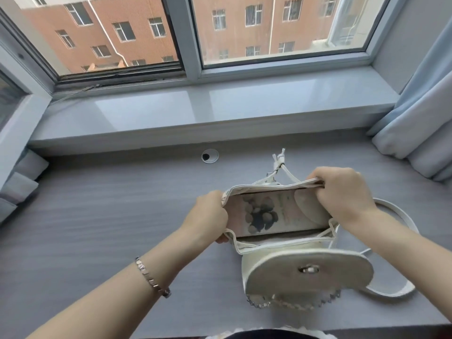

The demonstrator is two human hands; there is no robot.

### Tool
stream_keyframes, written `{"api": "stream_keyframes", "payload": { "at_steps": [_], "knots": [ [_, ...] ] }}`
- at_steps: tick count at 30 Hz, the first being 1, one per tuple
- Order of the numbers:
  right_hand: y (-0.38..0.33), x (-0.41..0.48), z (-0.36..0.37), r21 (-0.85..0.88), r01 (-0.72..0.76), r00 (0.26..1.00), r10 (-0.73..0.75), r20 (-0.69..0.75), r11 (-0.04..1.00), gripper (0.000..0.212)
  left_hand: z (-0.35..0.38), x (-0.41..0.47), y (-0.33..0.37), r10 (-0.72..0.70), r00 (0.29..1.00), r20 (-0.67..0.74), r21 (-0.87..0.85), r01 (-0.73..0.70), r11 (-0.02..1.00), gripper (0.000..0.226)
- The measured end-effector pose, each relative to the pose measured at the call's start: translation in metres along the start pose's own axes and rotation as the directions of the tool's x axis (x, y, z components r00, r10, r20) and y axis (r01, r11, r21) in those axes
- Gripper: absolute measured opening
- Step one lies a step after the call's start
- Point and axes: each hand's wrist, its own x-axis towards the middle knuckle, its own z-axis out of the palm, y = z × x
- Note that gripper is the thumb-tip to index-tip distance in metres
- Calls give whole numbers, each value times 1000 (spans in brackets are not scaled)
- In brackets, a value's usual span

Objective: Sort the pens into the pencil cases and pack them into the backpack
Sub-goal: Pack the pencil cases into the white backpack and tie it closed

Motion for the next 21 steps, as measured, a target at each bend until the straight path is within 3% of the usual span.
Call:
{"api": "stream_keyframes", "payload": {
  "at_steps": [2, 4, 6, 7, 9, 10, 12, 15, 18, 21],
  "knots": [
    [-4, 0, -6, 146, 19, 986, 6, -169, 989, 27, -9, -4, 4, 131, 979, -158, -7, -134, 991, 43],
    [-9, -2, -6, 288, 83, 941, 20, -338, 954, 29, -13, -6, 2, 245, 921, -301, 110, -222, 969, 59],
    [-11, -7, 8, 397, 142, 909, 39, -415, 907, 31, -5, -11, -9, 285, 896, -341, 169, -240, 956, 60],
    [-10, -12, 19, 433, 155, 907, 47, -419, 888, 30, 2, -12, -17, 264, 912, -314, 93, -248, 964, 50],
    [-6, -24, 48, 477, 137, 935, 46, -353, 868, 29, 18, -11, -40, 229, 947, -224, 35, -227, 973, 38],
    [-4, -31, 62, 475, 96, 955, 54, -293, 875, 29, 26, -8, -53, 236, 959, -160, 105, -221, 970, 49],
    [-1, -41, 80, 369, 63, 979, 16, -205, 927, 31, 35, -6, -72, 182, 982, -60, 270, -159, 950, 70],
    [-6, -45, 85, 170, 134, 988, -118, -97, 976, 39, 40, -5, -81, 134, 990, -40, 321, -114, 940, 71],
    [-25, -52, 76, 303, 179, 975, -210, 71, 936, 57, 38, -3, -83, 114, 993, -8, 303, -106, 947, 77],
    [-41, -53, 74, 519, 68, 962, -195, 193, 852, 47, 26, -2, -78, 117, 992, 44, 417, -124, 900, 80]
  ]
}}
